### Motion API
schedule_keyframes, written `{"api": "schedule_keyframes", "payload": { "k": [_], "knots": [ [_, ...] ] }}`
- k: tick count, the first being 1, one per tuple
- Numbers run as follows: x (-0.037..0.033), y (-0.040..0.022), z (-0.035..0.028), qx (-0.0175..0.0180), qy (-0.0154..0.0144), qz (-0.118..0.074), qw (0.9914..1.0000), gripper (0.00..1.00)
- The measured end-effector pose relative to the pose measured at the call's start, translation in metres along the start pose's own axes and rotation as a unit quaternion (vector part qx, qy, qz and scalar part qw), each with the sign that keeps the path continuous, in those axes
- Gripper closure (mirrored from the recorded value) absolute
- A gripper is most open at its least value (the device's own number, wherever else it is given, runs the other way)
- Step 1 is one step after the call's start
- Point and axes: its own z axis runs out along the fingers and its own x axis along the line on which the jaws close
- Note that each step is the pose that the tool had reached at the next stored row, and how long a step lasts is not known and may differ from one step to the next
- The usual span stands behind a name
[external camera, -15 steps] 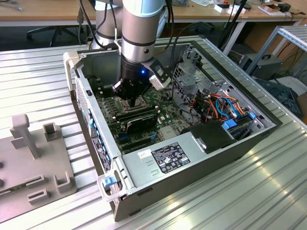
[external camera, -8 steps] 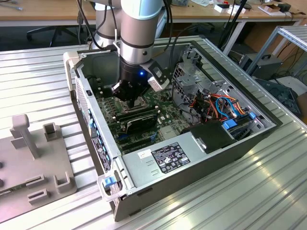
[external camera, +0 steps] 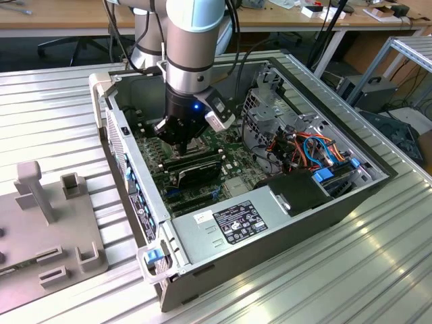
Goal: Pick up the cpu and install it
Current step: 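Install the second cpu locking lever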
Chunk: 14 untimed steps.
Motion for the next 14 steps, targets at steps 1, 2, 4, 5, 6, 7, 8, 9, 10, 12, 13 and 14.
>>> {"api": "schedule_keyframes", "payload": {
  "k": [1,2,4,5,6,7,8,9,10,12,13,14],
  "knots": [
    [0.0009,0.0001,0.0012,0.0000,0.0000,0.000,1.00000,0.89],
    [0.0010,0.0000,0.0014,0.0001,0.0001,0.000,1.00000,0.89],
    [0.0010,0.0000,0.0014,0.0001,0.0001,0.000,1.00000,0.89],
    [0.0010,0.0001,0.0015,0.0001,0.0001,0.000,1.00000,0.89],
    [0.0010,0.0001,0.0016,0.0000,0.0000,0.000,1.00000,0.89],
    [0.0013,0.0001,0.0018,-0.0001,-0.0001,0.000,1.00000,0.89],
    [0.0017,0.0002,0.0021,-0.0001,-0.0002,0.000,1.00000,0.89],
    [0.0021,0.0002,0.0024,0.0000,-0.0002,0.000,1.00000,0.89],
    [0.0025,0.0002,0.0027,0.0000,-0.0002,0.000,1.00000,0.89],
    [0.0077,0.0005,0.0055,0.0001,-0.0006,0.000,1.00000,0.89],
    [0.0083,0.0005,0.0066,0.0001,-0.0005,0.000,1.00000,0.89],
    [0.0084,0.0006,0.0075,0.0000,-0.0005,0.000,1.00000,0.89]
  ]
}}
